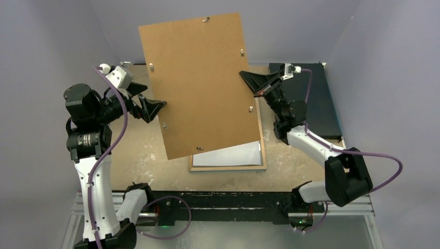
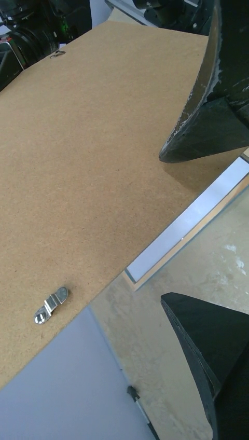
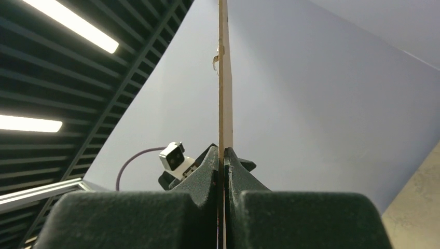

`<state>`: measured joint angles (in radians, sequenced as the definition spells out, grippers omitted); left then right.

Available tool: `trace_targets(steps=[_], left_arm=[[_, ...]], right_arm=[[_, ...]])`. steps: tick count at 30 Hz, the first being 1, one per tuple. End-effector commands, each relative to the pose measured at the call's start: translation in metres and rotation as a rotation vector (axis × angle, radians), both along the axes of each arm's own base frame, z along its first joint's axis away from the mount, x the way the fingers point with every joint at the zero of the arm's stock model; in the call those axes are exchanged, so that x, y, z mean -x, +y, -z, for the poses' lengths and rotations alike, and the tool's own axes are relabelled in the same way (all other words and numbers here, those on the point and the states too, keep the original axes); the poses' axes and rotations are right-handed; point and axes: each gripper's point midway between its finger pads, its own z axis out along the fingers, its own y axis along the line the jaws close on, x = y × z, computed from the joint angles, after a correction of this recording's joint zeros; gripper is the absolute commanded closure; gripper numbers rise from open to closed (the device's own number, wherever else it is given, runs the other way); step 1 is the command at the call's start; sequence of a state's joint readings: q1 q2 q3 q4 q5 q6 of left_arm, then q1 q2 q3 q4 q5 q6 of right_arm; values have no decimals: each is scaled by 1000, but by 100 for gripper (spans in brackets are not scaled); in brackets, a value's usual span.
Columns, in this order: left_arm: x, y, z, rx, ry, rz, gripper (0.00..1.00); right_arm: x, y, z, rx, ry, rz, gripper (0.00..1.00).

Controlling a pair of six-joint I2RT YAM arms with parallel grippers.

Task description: Put the photo into the frame

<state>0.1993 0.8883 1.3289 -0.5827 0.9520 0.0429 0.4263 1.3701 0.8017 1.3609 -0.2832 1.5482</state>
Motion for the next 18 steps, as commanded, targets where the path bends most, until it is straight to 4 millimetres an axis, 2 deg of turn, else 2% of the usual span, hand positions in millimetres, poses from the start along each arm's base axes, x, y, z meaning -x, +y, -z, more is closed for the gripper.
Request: trace_targets(steps=[1, 3, 8, 14, 18], left_arm=[[-4, 5, -2, 12, -4, -50, 4], [-5, 9, 4, -15, -6, -70, 1], [-4, 12, 15, -72, 5, -74, 0], [-5, 14, 21, -99, 21, -65, 0], [-16, 24, 38, -127, 53, -114, 4]], right_arm=[[3, -12, -10, -42, -10, 30, 100], [-2, -15, 12, -26, 49, 48, 100], [-14, -27, 50, 15, 145, 103, 100], [-25, -44, 81, 53, 204, 173, 100], [-33, -59, 103, 88, 231, 227, 100]])
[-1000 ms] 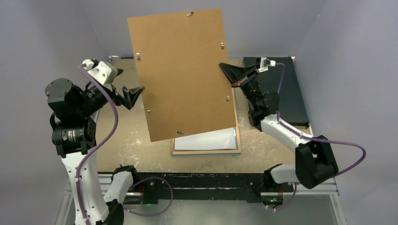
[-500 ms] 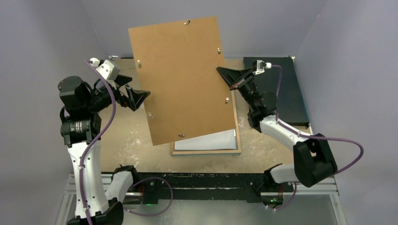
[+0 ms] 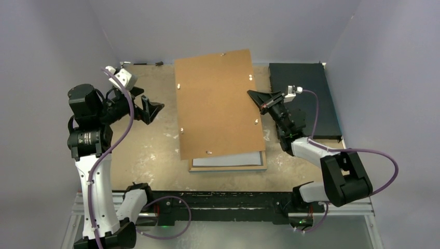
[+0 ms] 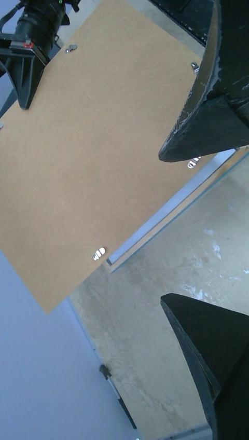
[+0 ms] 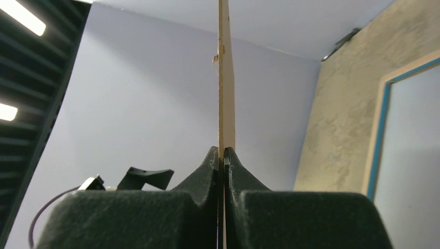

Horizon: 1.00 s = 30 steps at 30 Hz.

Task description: Put the photo into the frame

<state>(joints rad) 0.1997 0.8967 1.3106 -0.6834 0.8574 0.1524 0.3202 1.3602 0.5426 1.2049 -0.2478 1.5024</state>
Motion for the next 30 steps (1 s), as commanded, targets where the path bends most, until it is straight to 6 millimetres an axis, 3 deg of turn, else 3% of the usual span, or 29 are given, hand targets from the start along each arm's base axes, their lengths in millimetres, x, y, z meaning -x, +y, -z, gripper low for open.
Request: trace_targets(steps=[1, 7, 14, 30], left_arm=[[-10, 12, 16, -63, 9, -51, 4], [-35, 35, 69, -122, 178, -136, 3], [-52, 47, 110, -136, 303, -174, 8], [-61, 65, 150, -193, 389, -243, 17]], right_arm=[[4, -28, -33, -43, -127, 83, 100], [-6, -45, -9, 16, -116, 128, 100], [-10, -52, 24, 65, -81, 145, 100], [-21, -51, 66, 99, -36, 136, 100]])
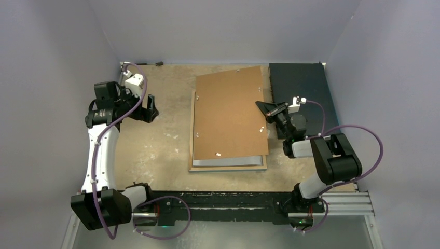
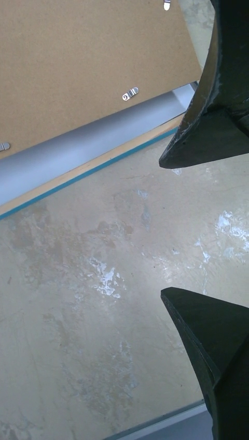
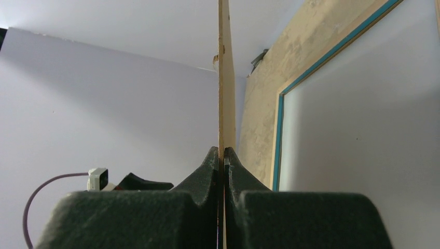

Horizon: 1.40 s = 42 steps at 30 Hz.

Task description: Put the photo into the frame

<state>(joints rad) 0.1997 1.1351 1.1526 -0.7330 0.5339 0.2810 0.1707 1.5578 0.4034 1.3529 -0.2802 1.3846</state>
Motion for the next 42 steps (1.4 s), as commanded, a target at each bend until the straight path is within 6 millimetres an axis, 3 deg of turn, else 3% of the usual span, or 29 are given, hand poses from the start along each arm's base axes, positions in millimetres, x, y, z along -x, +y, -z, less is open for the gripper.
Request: trace_targets(steps=[1, 13, 42], left_arm=[[-3, 3, 2, -29, -15, 4, 17], [-4, 5, 17, -36, 15, -7, 19], [-1, 2, 24, -49, 37, 20, 21]], right_arm=[[4, 0, -37, -40, -158, -8, 100], [2, -1, -21, -7, -121, -4, 100], [-8, -4, 16, 27, -36, 28, 100]])
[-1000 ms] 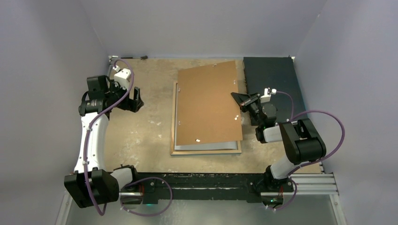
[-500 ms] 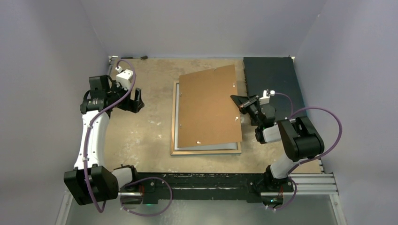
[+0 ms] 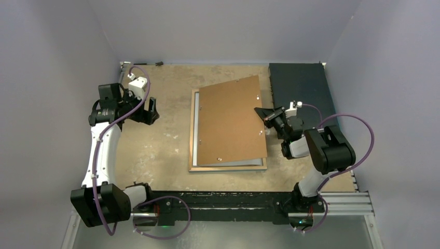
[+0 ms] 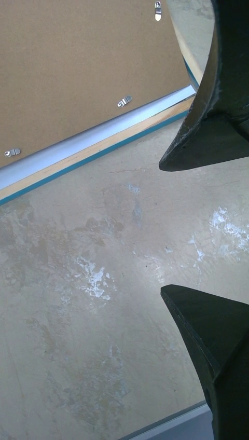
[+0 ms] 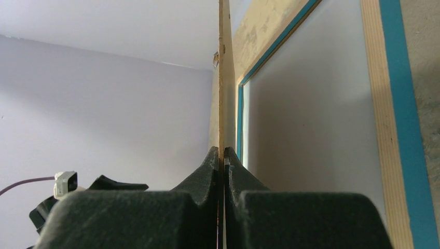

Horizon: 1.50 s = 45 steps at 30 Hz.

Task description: Put the photo into the frame

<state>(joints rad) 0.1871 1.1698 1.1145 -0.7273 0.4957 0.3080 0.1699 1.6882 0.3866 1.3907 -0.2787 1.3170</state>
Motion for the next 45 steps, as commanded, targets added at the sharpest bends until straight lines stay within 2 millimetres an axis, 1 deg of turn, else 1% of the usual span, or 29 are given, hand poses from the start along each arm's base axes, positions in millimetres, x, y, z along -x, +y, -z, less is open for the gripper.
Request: trace_targets(steps=[1, 9, 20, 23, 32, 36, 45], left_arm=[[0, -2, -1, -18, -22, 20, 21], [0, 0, 1, -27, -23, 18, 21], [0, 0, 6, -28, -12, 12, 21], [0, 0, 6, -30, -14, 10, 21], [0, 2, 12, -37, -5, 3, 21], [1, 3, 15, -36, 7, 0, 21], [1, 2, 16, -34, 4, 2, 21]], right_arm=[[-5, -3, -32, -50, -109, 24, 100], [-7, -2, -27, -50, -90, 22, 100], [-10, 7, -16, -47, -59, -26, 100], [-11, 8, -16, -45, -55, -29, 100], [-10, 15, -27, -47, -78, -74, 100], [-6, 18, -30, -58, -73, -100, 100], [-1, 23, -30, -40, -60, -101, 100]])
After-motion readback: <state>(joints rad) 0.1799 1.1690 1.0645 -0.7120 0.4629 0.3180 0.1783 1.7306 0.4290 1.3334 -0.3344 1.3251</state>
